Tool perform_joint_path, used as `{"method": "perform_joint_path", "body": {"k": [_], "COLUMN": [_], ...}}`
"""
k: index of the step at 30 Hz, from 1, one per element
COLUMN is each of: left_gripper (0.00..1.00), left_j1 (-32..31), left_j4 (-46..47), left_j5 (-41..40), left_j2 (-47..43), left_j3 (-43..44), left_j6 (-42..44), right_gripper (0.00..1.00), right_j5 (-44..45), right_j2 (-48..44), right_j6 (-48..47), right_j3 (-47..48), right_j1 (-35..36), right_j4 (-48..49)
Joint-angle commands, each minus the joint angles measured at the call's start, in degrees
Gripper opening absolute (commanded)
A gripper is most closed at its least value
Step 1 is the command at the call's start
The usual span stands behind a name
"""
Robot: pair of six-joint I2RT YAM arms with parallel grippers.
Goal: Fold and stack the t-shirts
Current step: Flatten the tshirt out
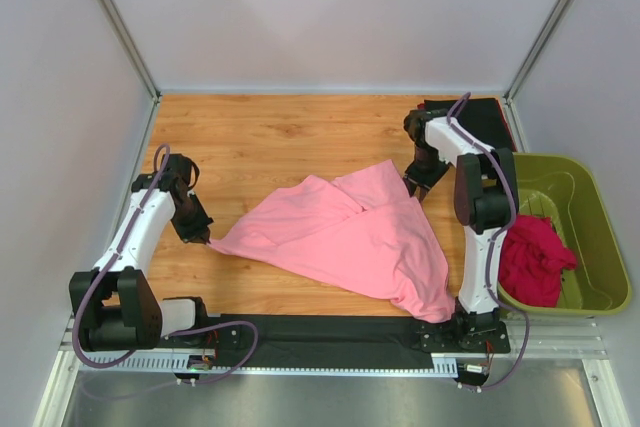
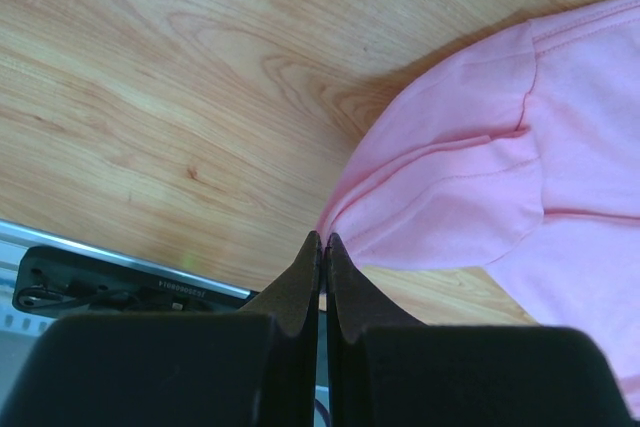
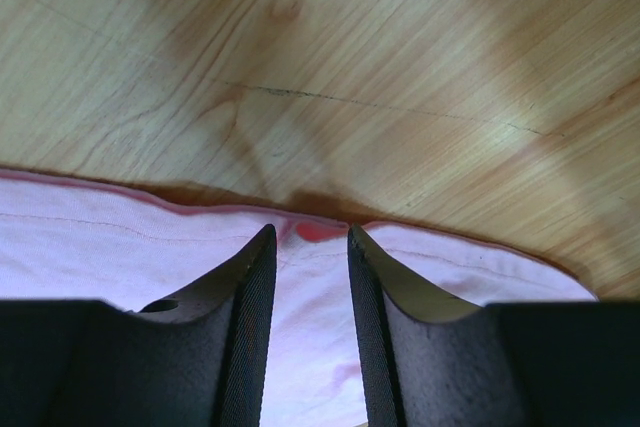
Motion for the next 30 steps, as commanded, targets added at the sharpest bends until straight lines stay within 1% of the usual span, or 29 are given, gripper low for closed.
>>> {"method": "perform_joint_path", "body": {"k": [1, 5, 6, 7, 8, 10, 13, 19, 23, 24, 25, 27, 28, 30], "left_gripper": [0.00, 0.00, 0.00, 0.00, 0.00, 0.00, 0.00, 0.00, 0.00, 0.00, 0.00, 0.00, 0.00, 0.00], "left_j1": [0.3, 0.3, 0.3, 0.3, 0.4, 0.3, 0.4, 0.2, -0.4, -0.6, -0.8, -1.7, -2.2, -2.4], "left_j4": [1.1, 1.1, 1.2, 1.1, 1.2, 1.2, 0.7, 1.9, 3.4, 3.6, 3.9, 0.4, -1.6, -5.2], "left_j5": [0.8, 0.8, 0.7, 0.8, 0.8, 0.9, 1.6, 5.5, 6.3, 5.7, 5.6, 3.3, 2.3, 0.7], "left_j2": [-0.5, -0.5, -0.5, -0.5, -0.6, -0.6, -0.9, -5.0, -7.1, -8.3, -8.7, -8.3, -7.5, -6.8], "left_j3": [-0.2, -0.1, -0.2, -0.1, 0.0, 0.1, 0.9, 8.3, 17.8, 19.8, 24.5, 31.8, 40.8, 49.0], "left_j6": [0.7, 0.8, 0.7, 0.8, 0.8, 0.7, -0.4, -6.6, -10.8, -12.1, -12.2, -12.2, -11.4, -11.1], "right_gripper": [0.36, 0.34, 0.31, 0.19, 0.11, 0.00, 0.00, 0.00, 0.00, 0.00, 0.00, 0.00, 0.00, 0.00], "right_j5": [1.6, 1.4, 1.7, 2.1, 2.5, 3.1, 4.7, 9.6, 12.1, 12.3, 12.3, 11.3, 10.5, 9.5], "right_j2": [1.2, 0.6, 0.5, 0.2, -0.6, -1.3, -3.4, -13.3, -21.8, -23.2, -25.5, -27.8, -30.2, -32.6], "right_j6": [1.6, 2.0, 2.2, 2.2, 2.2, 1.6, 0.0, -6.3, -11.8, -12.6, -13.2, -15.3, -16.5, -17.6], "right_j3": [0.9, 0.1, -0.1, -0.7, -1.0, -1.1, 0.4, 5.8, 14.5, 19.4, 22.0, 28.1, 33.1, 37.3], "right_j1": [0.1, 0.1, 0.1, 0.1, 0.1, 0.0, 0.0, -0.1, -0.1, -0.1, -0.1, -0.1, -0.1, -0.1], "right_j4": [-0.1, 0.7, 0.7, 0.9, 1.2, 1.2, -1.0, -7.6, -14.3, -15.1, -16.9, -17.9, -17.2, -16.1]}}
